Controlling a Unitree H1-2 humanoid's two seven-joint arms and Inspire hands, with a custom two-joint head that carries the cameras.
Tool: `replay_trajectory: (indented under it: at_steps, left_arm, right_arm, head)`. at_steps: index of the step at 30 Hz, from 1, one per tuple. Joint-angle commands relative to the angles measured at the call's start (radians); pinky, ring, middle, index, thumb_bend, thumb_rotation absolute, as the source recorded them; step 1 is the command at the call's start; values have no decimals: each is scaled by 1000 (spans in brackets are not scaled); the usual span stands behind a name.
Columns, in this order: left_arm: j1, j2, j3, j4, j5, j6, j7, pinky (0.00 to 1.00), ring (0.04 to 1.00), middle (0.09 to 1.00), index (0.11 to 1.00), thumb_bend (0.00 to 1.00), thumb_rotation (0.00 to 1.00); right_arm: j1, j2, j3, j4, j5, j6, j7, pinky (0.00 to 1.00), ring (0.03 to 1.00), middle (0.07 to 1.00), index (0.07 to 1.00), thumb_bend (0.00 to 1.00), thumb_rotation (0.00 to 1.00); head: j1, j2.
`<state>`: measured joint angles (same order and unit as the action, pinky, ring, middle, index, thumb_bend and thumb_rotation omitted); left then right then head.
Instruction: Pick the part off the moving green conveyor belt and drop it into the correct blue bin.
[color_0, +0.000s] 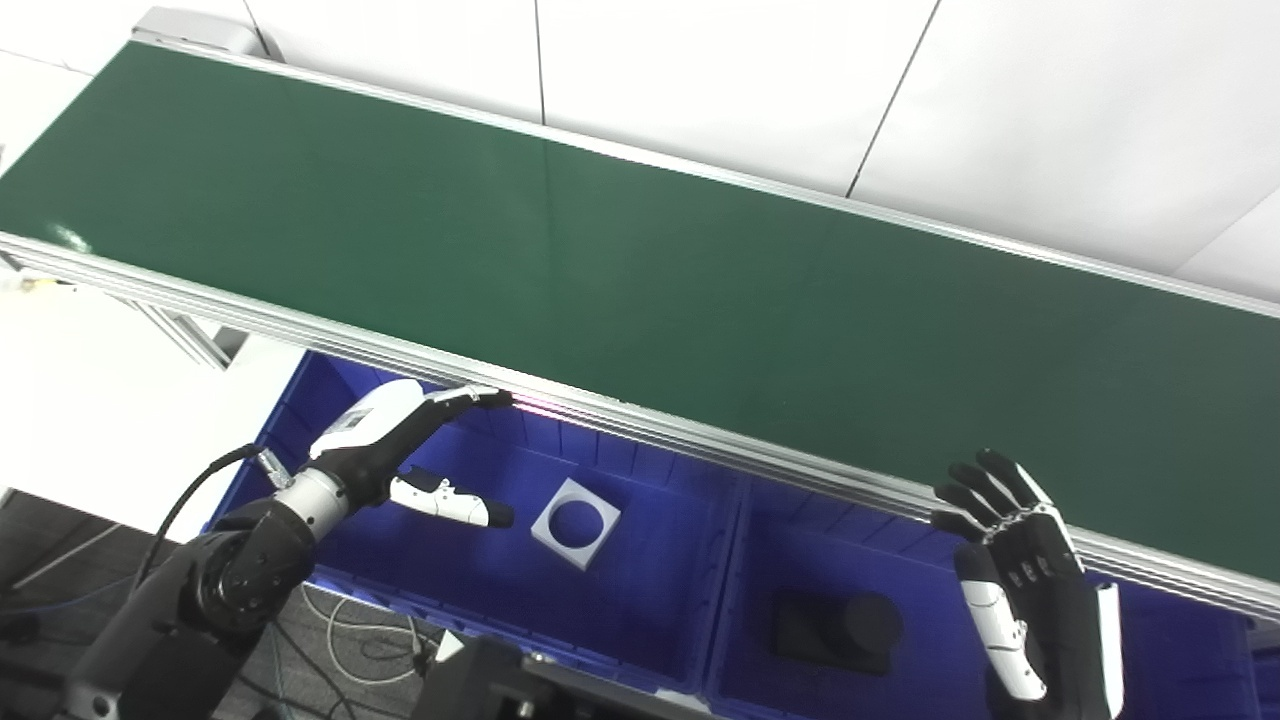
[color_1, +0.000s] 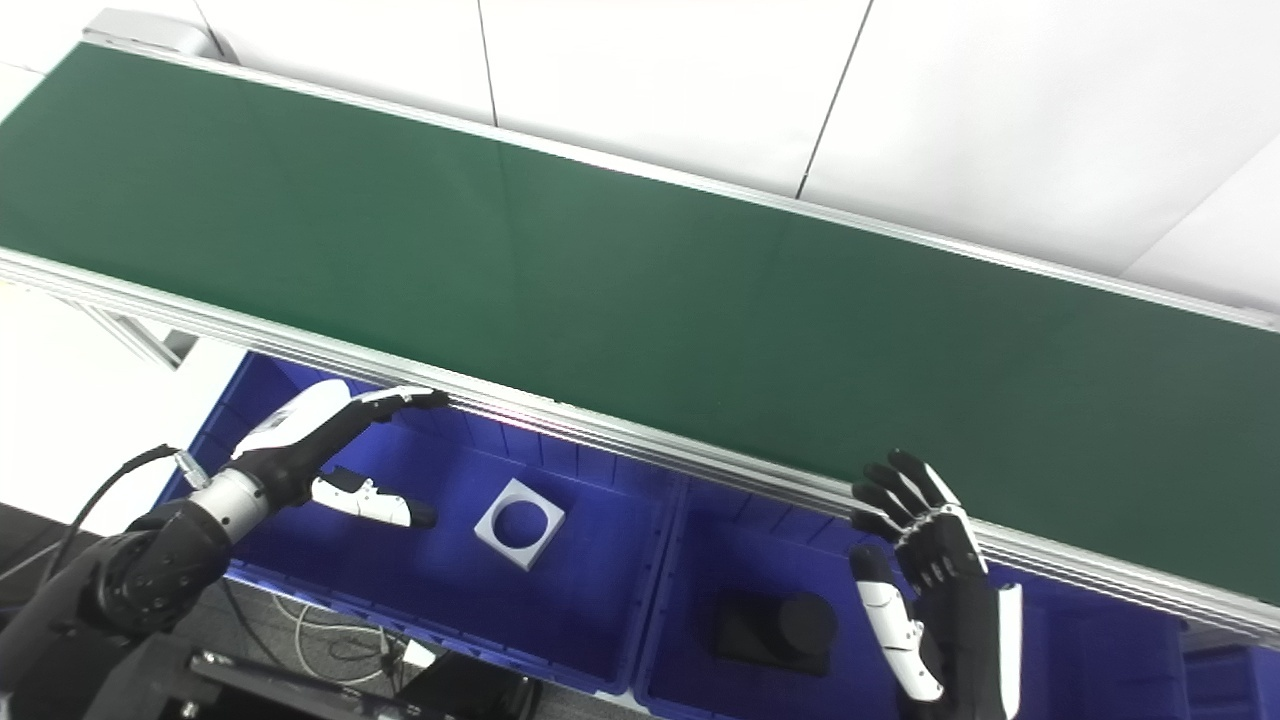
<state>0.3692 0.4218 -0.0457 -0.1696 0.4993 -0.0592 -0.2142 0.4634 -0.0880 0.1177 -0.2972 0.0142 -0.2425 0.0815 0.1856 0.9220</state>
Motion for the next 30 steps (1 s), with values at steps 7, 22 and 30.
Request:
replay_trajectory:
  at_steps: [7,22,30]
  left_arm:
    - [9,-27,44,-153,-260,-110,17,809,889,927,948,1000,706]
    - [-27,-183,-104,-238,-586,-107,-61,766,813,842,882,941,671]
    - [-53,-263,-132,-38,-537,-212,-52,728,781,817,857,893,757]
  right_arm:
    - [-4,8,7,-4,-9,-45,5,655,740,776,821,577,604]
    - [-14,45,46,53,-78,-96,-14,658,741,778,823,597,611]
    - [-34,73,68,91,-148,-110,-34,669,744,780,824,592,613]
  head:
    - [-40,-21]
    - [-159,-67]
    - [-266,-90]
